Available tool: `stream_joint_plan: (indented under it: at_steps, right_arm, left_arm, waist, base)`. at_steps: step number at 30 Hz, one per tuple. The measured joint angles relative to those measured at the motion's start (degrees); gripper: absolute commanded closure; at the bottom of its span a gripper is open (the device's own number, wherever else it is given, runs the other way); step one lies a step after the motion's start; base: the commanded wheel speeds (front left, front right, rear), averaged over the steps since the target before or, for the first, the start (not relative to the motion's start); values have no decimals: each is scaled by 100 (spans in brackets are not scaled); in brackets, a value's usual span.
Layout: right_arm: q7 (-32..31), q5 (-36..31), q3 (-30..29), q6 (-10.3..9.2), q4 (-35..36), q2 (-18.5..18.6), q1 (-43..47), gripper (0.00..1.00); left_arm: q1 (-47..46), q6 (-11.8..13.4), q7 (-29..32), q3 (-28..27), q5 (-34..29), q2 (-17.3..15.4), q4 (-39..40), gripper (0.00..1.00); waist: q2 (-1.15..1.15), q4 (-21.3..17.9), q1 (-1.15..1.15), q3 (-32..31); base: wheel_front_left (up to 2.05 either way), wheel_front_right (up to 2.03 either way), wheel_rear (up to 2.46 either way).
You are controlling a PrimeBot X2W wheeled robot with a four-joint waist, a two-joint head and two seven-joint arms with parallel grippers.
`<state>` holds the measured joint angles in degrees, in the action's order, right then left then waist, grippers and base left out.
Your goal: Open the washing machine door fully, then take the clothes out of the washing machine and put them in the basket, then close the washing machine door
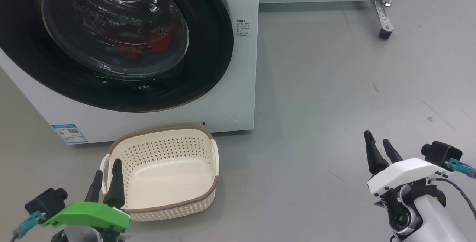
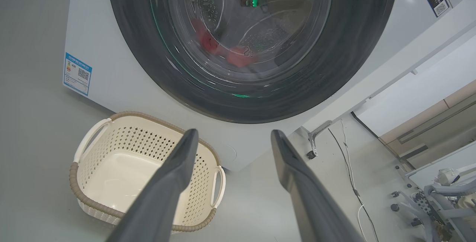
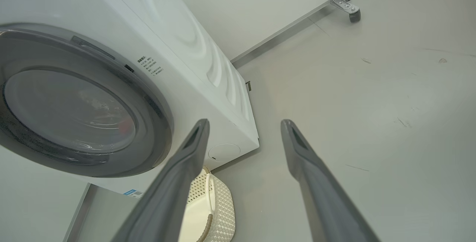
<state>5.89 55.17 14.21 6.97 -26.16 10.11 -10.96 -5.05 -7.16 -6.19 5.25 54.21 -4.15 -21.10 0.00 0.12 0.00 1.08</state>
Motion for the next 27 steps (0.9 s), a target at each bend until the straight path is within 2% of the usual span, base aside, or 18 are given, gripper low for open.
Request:
stream_joint_plan:
  at_steps: [12, 27]
  right_arm:
    - [240, -784, 512, 1, -390, 151, -342, 0]
    - [538, -1876, 1182, 2, -946, 355, -814, 0]
  left_arm:
    - [-24, -1, -232, 253, -1161, -62, -136, 0]
    - [-80, -1, -524, 307, -2535, -75, -281, 0]
  waist:
    - [0, 4, 0, -13]
    - [0, 10, 0, -68]
  base:
    - [0, 0, 0]
    - [0, 0, 0]
